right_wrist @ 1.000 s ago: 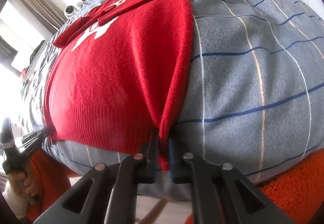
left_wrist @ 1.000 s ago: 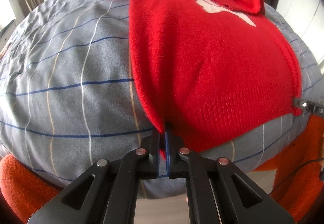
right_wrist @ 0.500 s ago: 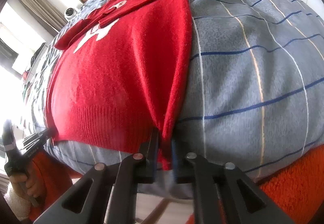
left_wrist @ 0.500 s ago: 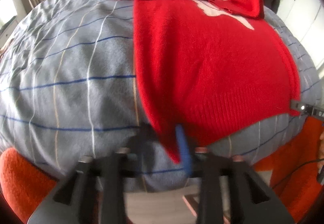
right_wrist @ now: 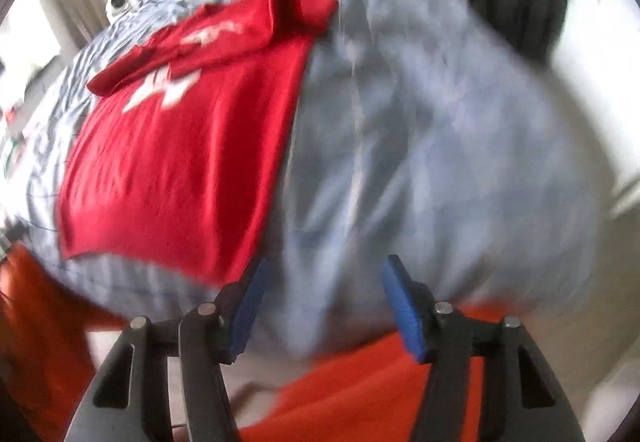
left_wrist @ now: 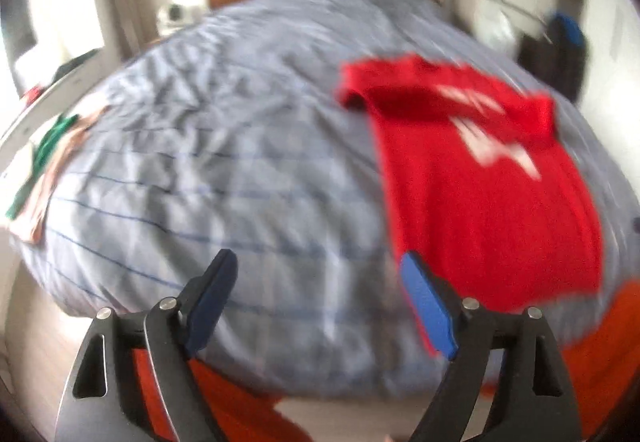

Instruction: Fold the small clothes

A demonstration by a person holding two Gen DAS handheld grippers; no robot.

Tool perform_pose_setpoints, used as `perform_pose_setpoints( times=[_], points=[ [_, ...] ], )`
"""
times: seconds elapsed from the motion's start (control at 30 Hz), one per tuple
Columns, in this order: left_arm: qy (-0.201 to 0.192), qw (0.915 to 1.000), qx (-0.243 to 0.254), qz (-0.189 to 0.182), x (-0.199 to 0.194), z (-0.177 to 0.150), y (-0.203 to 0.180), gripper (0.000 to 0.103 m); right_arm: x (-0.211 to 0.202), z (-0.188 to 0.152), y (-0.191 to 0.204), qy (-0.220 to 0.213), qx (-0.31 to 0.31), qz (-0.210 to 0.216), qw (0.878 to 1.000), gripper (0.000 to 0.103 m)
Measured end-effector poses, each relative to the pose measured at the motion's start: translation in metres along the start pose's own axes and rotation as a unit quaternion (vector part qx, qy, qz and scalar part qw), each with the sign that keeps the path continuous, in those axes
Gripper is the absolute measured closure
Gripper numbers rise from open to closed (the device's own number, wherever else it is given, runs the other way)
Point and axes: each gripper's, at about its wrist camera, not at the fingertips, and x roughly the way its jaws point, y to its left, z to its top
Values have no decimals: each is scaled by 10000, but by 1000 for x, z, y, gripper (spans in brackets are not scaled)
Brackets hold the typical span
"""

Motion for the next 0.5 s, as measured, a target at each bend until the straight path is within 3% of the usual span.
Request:
perform_pose_setpoints(
  times=[0.1,0.2,0.3,0.4,0.5],
  points=[
    [-134,9984,-368,414,17,-5,20,18,-20,47,13,-786,-589,-16,9952,43],
    [178,9960,-445,760,38,-20,32,18,-9,87,49,-1175,-1334,234,9838,36],
    [247,9953,-517,778,40,-23,39,18,30,115,96,-1108,-1997,752,9707,36],
    [245,9947,-514,857,46,-22,38,18,78,129,141,-975,-2481,994,9587,36],
    [307,9945,-480,874,49,-22,36,18,128,145,163,-829,-2420,974,9618,38]
  ],
)
